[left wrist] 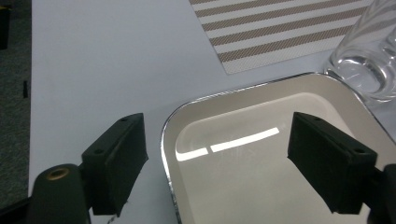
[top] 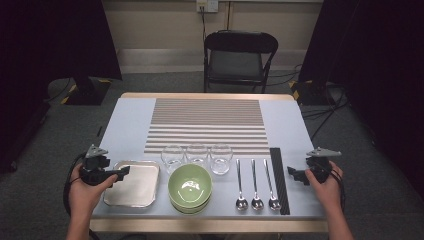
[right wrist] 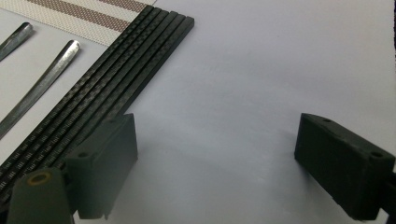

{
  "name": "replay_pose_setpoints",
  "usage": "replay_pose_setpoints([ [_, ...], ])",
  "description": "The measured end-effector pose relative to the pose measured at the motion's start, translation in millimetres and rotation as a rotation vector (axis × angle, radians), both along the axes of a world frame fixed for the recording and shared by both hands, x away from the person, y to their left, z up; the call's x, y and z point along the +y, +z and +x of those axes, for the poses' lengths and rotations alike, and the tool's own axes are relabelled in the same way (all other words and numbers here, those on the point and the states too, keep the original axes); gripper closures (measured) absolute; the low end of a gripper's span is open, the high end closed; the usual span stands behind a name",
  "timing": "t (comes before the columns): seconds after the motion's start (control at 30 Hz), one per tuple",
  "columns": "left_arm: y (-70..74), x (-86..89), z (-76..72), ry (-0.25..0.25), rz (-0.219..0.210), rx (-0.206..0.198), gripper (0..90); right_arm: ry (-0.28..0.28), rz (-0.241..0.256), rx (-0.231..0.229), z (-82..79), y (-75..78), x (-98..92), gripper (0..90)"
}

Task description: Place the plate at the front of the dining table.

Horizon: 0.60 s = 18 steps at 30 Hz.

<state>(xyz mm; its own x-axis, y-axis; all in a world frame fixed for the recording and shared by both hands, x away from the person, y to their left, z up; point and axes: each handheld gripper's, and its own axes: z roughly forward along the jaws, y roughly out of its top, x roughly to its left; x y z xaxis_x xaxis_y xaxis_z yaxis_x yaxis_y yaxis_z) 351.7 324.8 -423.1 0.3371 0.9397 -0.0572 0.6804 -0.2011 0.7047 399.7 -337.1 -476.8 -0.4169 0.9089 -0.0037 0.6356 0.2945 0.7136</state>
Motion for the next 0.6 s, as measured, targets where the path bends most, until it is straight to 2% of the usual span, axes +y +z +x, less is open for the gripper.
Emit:
replay_pose_setpoints([
  [0.1,0.2,-0.2,-2.4,0.006,0.036,-0.009,23.3,0.0,0.005,0.0,0.1,0.0,-0.3,11.8],
  [0.17,-0.2,-0.6,-2.8,0.006,0.036,-0.008,23.6,0.0,0.005,0.0,0.1,0.0,-0.3,11.7],
  [0.23,-0.5,-1.0,-4.3,0.006,0.046,-0.008,26.3,0.001,0.003,0.0,0.0,0.0,-0.3,11.7],
  [0.27,-0.4,-0.6,-5.0,0.0,0.053,-0.01,31.3,0.003,0.001,-0.001,0.0,0.0,-0.2,11.7],
  [0.3,-0.1,-0.4,-5.2,-0.001,0.053,-0.011,31.3,0.003,0.001,-0.001,0.0,0.0,-0.2,11.7],
  [0.33,1.1,0.1,-6.1,0.006,0.044,-0.022,35.9,0.001,0.0,-0.002,-0.3,0.0,-0.1,11.7],
  [0.4,2.6,1.2,-7.2,0.025,0.037,-0.035,36.5,0.001,0.001,-0.003,-0.3,-0.1,-0.1,11.7],
  [0.53,3.4,2.6,-8.2,0.034,0.014,-0.033,38.2,0.003,0.001,-0.003,0.0,-0.1,-0.3,11.7],
  [0.6,3.6,2.8,-8.0,0.044,-0.011,-0.018,41.8,0.002,0.002,-0.001,0.0,-0.1,-0.2,11.7],
])
